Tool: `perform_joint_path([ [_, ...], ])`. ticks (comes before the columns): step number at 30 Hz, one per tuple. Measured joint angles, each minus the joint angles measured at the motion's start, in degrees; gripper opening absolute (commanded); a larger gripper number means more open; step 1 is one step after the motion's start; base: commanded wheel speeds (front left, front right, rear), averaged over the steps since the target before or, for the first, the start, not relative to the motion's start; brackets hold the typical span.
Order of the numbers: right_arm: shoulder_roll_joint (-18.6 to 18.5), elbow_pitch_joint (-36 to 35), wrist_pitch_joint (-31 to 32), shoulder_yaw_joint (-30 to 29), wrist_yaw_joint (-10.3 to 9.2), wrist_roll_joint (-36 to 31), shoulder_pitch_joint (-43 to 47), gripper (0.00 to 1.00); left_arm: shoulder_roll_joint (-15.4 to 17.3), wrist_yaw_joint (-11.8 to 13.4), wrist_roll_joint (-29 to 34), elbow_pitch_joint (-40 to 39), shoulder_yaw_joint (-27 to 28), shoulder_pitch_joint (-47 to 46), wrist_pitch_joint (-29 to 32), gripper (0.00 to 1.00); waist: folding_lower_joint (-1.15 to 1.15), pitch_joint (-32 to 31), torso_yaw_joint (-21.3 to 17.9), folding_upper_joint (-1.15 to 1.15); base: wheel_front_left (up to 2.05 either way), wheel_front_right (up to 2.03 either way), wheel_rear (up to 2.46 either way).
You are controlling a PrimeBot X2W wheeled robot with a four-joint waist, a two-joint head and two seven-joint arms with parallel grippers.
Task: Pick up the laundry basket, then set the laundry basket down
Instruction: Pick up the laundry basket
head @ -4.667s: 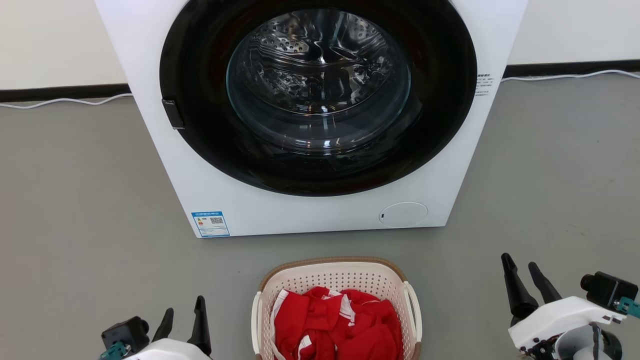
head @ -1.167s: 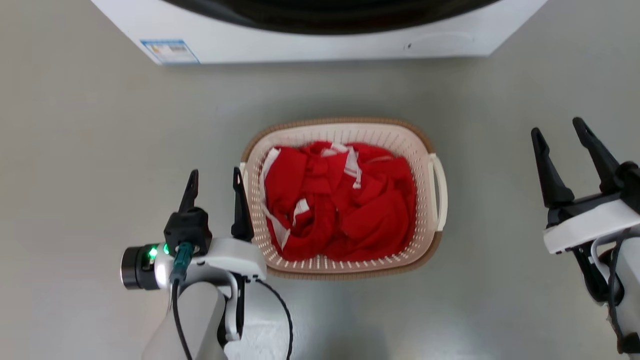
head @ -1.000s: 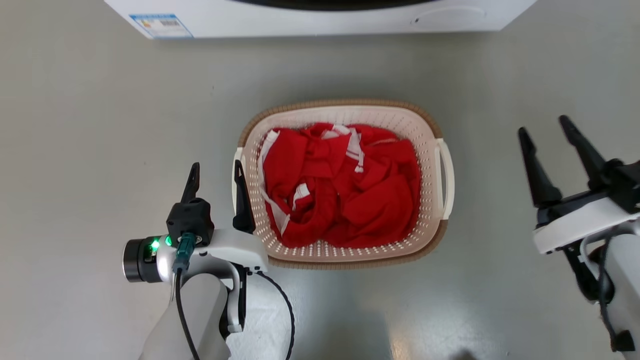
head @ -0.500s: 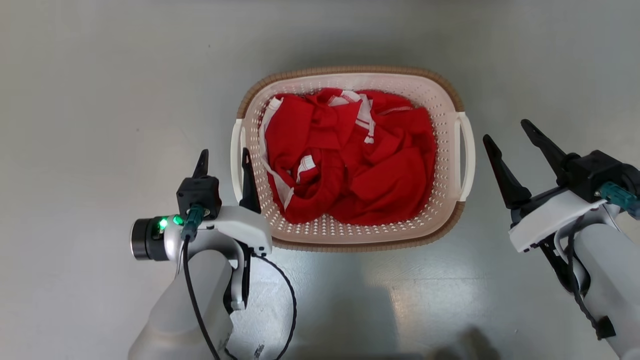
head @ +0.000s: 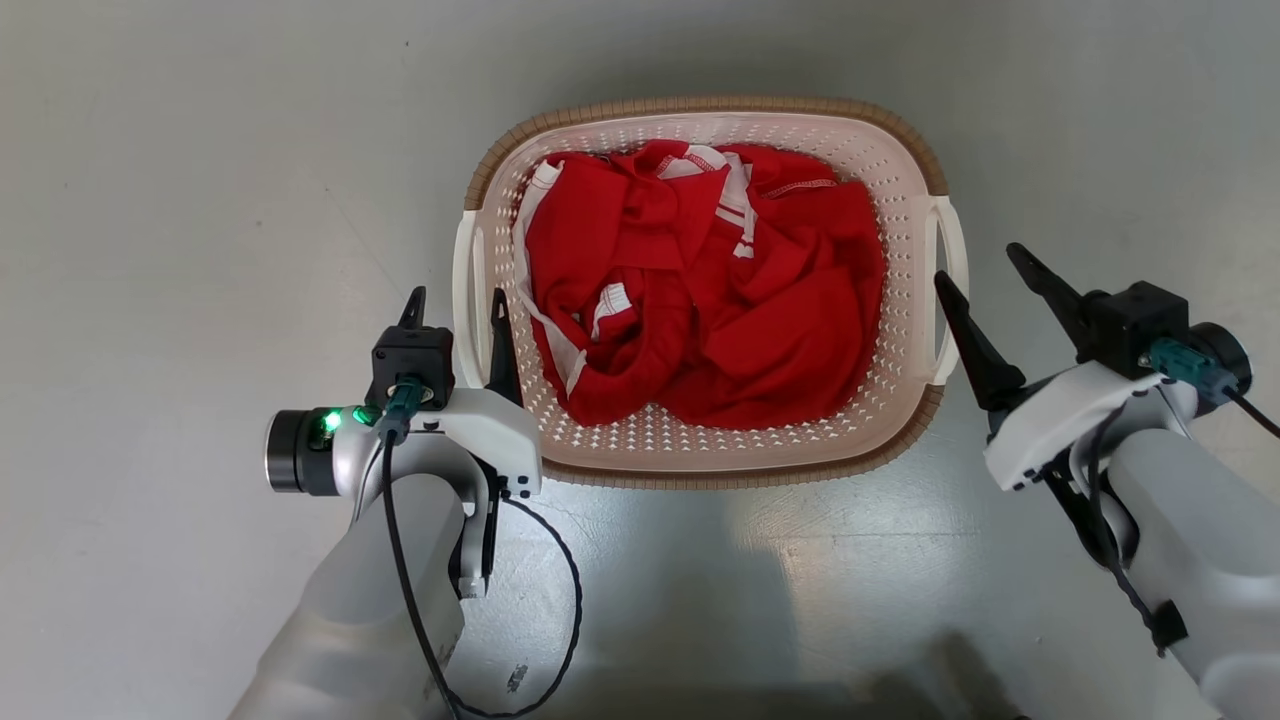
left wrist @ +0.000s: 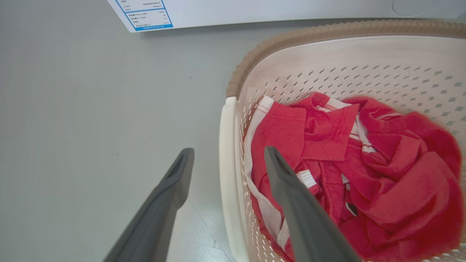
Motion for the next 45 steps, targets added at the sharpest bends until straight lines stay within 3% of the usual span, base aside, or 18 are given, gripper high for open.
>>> perform_joint_path([
  [19, 5.06, 12.7, 0.0, 5.84, 0.0, 4.5, -7.2, 1.0, -0.21, -1.46, -4.63, 8.31, -6.35, -5.66, -0.01, 1.0, 0.0, 1.11, 0.54, 0.0, 0.0, 0.0, 0.0],
  [33, 6.25, 16.03, 0.0, 7.51, 0.0, 5.6, -9.21, 1.0, -0.31, -3.38, -13.72, 13.48, -11.79, -8.89, 0.09, 1.0, 0.0, 2.27, -0.2, 0.0, 0.0, 0.0, 0.0],
  [45, 6.88, 17.35, 0.0, 9.62, 0.0, 7.78, -10.56, 1.0, -0.32, -2.46, -20.86, 14.48, -19.02, -11.73, 0.99, 1.0, 0.0, 3.15, -0.13, 0.0, 0.0, 0.0, 0.0],
])
